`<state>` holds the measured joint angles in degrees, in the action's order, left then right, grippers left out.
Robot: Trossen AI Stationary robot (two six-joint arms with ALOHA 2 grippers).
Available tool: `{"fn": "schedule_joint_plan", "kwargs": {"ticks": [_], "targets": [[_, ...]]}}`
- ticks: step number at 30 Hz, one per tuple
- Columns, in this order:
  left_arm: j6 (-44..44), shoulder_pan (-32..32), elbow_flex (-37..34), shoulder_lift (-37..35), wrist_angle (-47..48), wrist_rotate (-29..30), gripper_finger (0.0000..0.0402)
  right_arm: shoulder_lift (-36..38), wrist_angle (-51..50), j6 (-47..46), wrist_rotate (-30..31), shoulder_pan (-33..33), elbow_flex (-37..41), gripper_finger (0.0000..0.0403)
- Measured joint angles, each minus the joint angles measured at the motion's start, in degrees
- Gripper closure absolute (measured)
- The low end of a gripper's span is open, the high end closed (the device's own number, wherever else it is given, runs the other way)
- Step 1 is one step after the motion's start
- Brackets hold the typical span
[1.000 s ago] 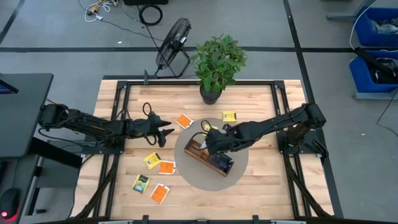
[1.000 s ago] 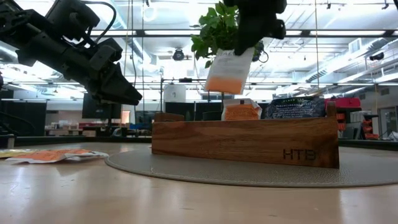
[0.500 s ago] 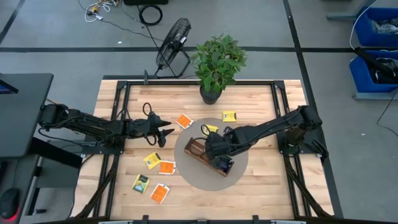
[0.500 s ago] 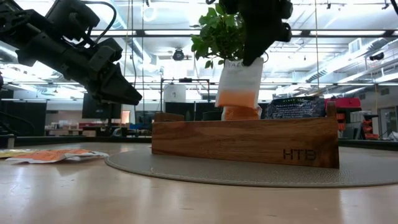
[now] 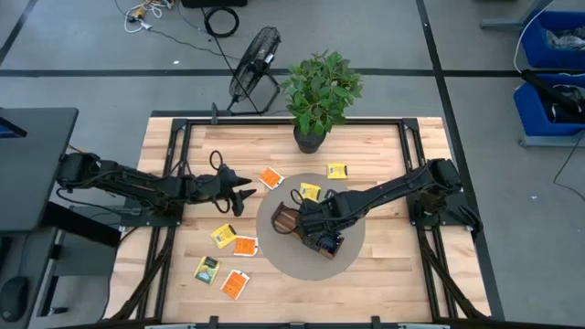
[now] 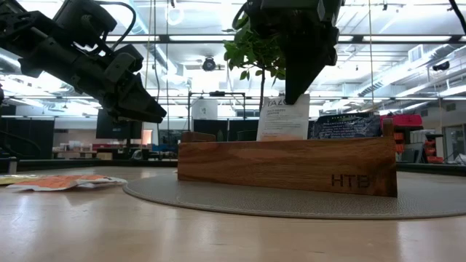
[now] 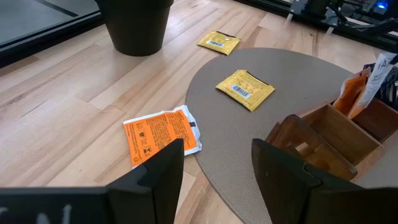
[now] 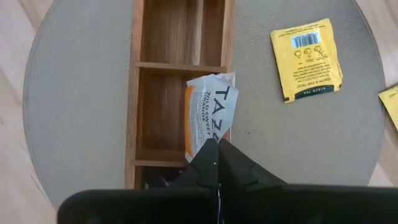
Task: Pick & Place Tea
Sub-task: Put the orange tea bag into the middle section of the wooden organizer
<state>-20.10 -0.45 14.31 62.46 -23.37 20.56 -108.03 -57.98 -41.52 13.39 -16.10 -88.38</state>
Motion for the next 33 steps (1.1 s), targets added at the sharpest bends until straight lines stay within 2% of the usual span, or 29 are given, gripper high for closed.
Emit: {"fn": "schedule_joint_plan", "kwargs": {"ticks": [10, 29, 33], "targets": [[-0.24, 0.00, 0.00, 0.00, -0.01, 0.00, 0.0207, -3.04, 1.31, 0.72, -1.36, 0.52, 0.02, 0.0403], [-0.28, -0.02, 0.00, 0.00, 0.04, 0.00, 0.0207, -4.27, 1.36, 2.51, -0.33, 0.92, 0.07, 0.0403], [-0.28, -0.02, -0.02, 0.00, 0.06, -0.02, 0.0207, -4.55, 1.40, 3.21, -0.13, 0.96, 0.07, 0.0391]]}}
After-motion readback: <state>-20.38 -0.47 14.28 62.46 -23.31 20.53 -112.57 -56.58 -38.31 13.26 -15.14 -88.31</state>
